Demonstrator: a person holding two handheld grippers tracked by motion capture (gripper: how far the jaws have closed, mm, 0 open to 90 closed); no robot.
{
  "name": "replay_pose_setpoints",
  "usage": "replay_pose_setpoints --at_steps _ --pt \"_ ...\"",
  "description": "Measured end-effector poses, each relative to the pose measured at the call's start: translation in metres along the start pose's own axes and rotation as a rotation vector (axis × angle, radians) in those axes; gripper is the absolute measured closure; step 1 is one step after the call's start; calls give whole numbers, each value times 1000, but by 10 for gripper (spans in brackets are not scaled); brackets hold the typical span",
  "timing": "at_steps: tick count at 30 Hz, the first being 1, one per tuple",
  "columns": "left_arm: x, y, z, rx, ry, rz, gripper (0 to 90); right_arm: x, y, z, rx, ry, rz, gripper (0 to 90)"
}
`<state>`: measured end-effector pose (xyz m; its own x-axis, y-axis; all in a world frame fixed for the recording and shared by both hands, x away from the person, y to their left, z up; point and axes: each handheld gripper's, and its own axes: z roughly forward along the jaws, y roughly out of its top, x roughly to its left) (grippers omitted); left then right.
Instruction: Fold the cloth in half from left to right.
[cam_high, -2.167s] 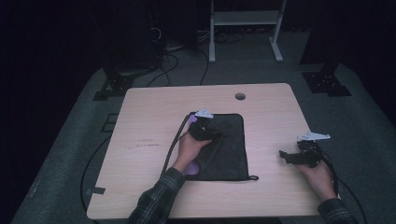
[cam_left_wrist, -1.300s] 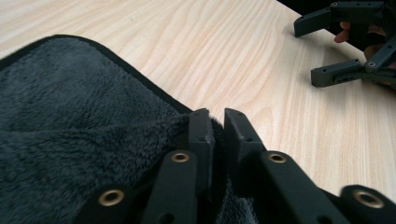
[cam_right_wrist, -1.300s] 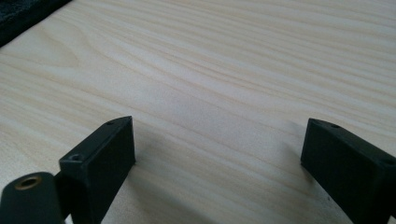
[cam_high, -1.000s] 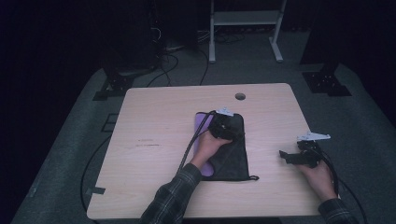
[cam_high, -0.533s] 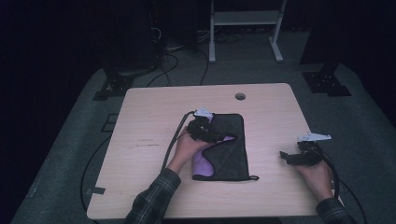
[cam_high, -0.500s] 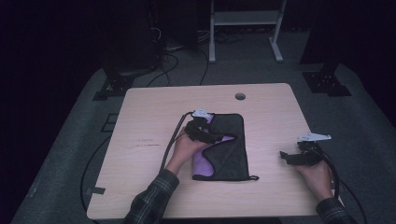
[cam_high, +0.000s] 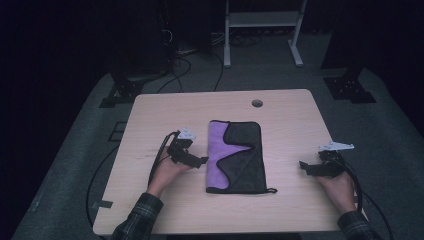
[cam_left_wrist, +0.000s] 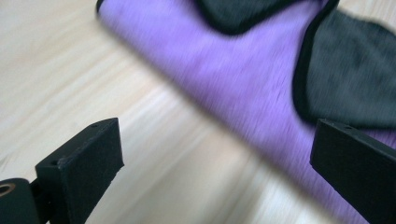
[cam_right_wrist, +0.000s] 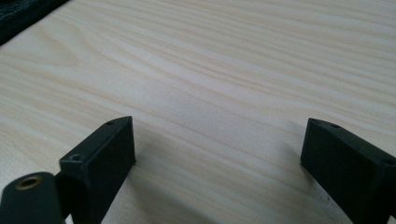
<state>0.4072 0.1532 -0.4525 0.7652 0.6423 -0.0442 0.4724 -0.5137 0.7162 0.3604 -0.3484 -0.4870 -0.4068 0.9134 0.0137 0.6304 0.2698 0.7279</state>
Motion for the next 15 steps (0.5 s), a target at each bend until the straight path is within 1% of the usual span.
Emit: replay_pose_setpoints --at_steps 3,6,7,8,9,13,15 --pt "2 -12 -6 20 9 16 0 1 1 1 -1 -12 9 85" --pt "2 -25 -8 45 27 37 0 2 3 4 18 -39 38 14" --pt "3 -28 -9 70 34 46 0 2 3 4 18 -44 43 14" --pt "3 -32 -9 77 50 50 0 2 3 4 18 -48 45 14" --pt "3 -35 -10 90 57 54 0 2 3 4 18 -48 46 14" --pt "5 -46 -14 98 53 54 0 4 2 3 19 -46 45 14" --pt "6 -50 -16 82 49 47 0 5 1 2 19 -54 53 14"
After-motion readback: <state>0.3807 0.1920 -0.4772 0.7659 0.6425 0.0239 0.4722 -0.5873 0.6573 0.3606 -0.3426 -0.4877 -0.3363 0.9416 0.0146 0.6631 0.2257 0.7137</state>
